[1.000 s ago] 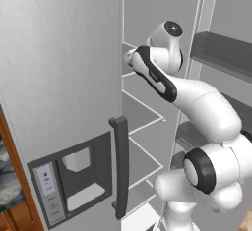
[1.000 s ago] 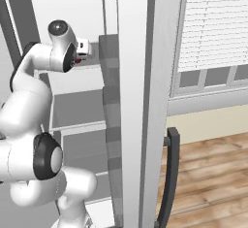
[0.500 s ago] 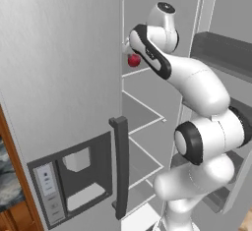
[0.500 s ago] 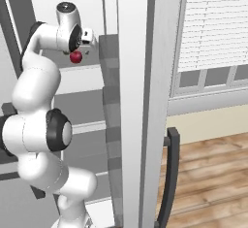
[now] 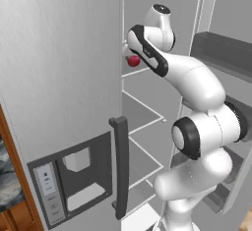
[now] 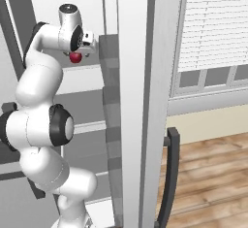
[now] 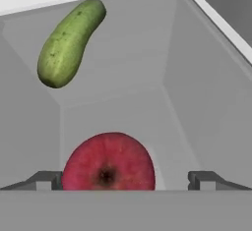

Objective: Pick up the banana and apple from the fridge and place one fruit on each plate on the dining counter.

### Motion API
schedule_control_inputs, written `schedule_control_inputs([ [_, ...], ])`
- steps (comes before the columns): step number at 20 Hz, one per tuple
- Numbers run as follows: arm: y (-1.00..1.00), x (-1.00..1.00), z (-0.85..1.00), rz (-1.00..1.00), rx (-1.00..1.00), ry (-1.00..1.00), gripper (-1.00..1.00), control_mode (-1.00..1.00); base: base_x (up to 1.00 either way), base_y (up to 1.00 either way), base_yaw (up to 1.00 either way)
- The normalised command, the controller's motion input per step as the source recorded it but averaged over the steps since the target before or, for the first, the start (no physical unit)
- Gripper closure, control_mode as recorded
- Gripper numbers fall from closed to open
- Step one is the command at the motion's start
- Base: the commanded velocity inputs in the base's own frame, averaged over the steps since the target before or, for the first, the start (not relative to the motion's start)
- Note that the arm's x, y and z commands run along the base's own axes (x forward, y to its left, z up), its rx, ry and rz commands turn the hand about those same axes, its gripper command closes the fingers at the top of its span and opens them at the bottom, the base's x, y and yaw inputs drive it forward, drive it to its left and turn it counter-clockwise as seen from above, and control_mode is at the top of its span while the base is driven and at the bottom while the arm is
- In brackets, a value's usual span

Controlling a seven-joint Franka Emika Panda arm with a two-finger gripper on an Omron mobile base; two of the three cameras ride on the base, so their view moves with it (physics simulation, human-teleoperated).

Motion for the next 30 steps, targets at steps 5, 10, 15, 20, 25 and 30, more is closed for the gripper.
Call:
schedule_control_inputs([
  [5, 0.01, 0.36, -0.03, 0.00, 0.00, 0.02, -1.00, -1.00, 0.00, 0.00, 0.00],
  [10, 0.04, -0.05, -0.20, 0.01, 0.00, 0.11, -1.00, -1.00, 0.00, 0.00, 0.00],
  [15, 0.00, 0.00, -0.19, 0.00, 0.00, 0.01, -1.00, -1.00, 0.00, 0.00, 0.00],
  [20, 0.03, -0.06, -0.43, 0.00, 0.00, 0.00, -1.00, -1.00, 0.00, 0.00, 0.00],
  [25, 0.02, -0.07, -0.30, 0.00, 0.00, -0.03, -1.00, -1.00, 0.00, 0.00, 0.00],
  [30, 0.00, 0.00, -0.03, 0.00, 0.00, 0.00, -1.00, -1.00, 0.00, 0.00, 0.00],
])
